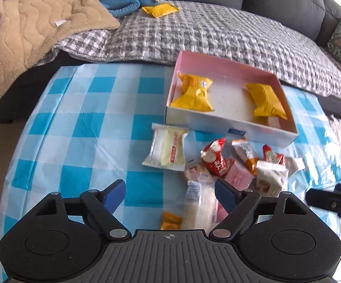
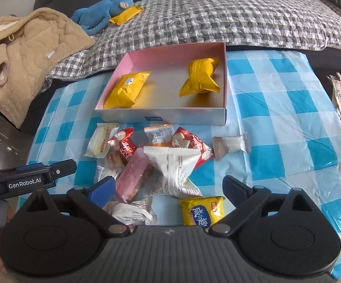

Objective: Organize snacks
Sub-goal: 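Grasp the gold bar with the left tool while the right grasps the yellow biscuit packet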

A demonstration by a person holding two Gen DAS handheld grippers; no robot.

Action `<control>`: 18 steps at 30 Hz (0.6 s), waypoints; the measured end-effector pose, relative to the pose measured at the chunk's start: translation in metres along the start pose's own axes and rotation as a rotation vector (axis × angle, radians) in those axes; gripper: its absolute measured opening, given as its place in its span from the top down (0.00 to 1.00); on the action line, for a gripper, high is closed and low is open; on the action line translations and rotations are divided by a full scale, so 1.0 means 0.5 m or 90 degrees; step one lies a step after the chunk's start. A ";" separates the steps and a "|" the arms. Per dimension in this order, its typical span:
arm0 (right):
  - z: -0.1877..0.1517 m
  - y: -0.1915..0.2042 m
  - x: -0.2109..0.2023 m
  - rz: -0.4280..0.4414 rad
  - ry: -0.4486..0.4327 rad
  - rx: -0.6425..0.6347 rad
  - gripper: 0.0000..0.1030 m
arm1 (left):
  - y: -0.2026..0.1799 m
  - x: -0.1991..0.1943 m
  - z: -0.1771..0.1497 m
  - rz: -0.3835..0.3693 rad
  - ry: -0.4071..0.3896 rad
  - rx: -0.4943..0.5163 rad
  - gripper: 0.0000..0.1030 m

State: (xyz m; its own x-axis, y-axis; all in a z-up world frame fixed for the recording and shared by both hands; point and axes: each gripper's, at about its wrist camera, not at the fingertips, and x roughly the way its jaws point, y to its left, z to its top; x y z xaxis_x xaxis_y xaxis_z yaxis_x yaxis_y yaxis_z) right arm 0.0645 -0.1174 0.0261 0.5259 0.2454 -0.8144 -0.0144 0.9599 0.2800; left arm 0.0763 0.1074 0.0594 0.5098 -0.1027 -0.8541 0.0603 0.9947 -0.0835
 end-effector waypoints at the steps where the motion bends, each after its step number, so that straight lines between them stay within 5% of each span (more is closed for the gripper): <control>1: -0.004 -0.004 0.002 -0.012 -0.014 -0.002 0.06 | 0.003 0.005 -0.007 0.003 0.009 -0.001 0.18; 6: -0.018 -0.022 0.026 -0.039 0.002 0.006 0.07 | 0.019 0.017 -0.016 -0.002 0.029 -0.021 0.18; 10: -0.038 -0.007 0.035 -0.055 0.015 -0.069 0.12 | 0.014 0.022 -0.024 0.005 0.036 0.001 0.18; 18: -0.044 -0.021 0.040 -0.023 0.074 -0.063 0.17 | 0.025 0.024 -0.029 -0.005 0.050 0.009 0.18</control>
State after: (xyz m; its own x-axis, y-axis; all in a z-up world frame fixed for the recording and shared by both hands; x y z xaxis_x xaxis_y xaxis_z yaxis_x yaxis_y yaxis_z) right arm 0.0567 -0.1197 -0.0044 0.4261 0.2185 -0.8779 -0.0841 0.9758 0.2020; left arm 0.0706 0.1187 0.0404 0.4409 -0.1092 -0.8909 0.0761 0.9935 -0.0840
